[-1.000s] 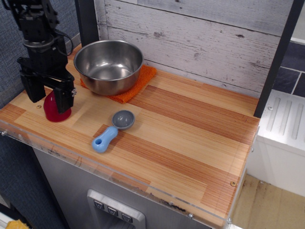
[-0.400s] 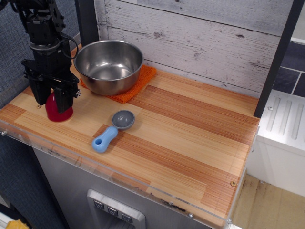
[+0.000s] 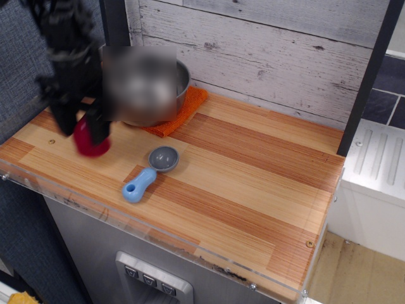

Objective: Move the strawberry to the back right corner of the table

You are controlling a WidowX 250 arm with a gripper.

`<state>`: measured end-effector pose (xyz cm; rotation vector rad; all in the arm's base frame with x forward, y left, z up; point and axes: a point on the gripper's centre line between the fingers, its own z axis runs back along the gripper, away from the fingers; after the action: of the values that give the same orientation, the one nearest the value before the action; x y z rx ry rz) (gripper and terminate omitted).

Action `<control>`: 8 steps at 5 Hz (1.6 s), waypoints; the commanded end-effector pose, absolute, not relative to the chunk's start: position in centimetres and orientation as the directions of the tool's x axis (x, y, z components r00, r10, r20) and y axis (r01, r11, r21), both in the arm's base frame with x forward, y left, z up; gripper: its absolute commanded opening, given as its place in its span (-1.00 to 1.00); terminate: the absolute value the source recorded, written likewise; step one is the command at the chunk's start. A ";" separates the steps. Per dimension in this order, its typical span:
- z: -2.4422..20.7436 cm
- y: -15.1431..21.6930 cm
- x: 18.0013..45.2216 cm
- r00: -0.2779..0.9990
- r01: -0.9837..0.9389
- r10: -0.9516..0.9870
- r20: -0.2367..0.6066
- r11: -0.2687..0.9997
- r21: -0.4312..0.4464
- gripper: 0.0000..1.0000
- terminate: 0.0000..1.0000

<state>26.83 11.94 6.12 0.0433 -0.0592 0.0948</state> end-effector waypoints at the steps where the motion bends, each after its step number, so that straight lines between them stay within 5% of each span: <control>1: 10.1 2.3 32.2 0.972 0.005 -0.013 0.235 0.999 0.036 -1.00 -1.00; 3: 5.4 -7.0 38.8 0.973 0.130 -0.128 0.190 0.991 -0.001 -1.00 -1.00; 5: 3.6 -8.8 39.0 0.975 0.186 -0.184 0.126 0.983 0.003 -1.00 -1.00; 6: 5.3 -8.0 38.5 0.978 0.160 -0.160 0.130 0.987 0.011 1.00 -1.00; 8: 12.0 -6.0 37.3 0.943 0.160 -0.139 0.304 0.986 -0.044 1.00 -1.00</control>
<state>37.79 -5.68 10.18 -0.0642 -0.2491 -0.1417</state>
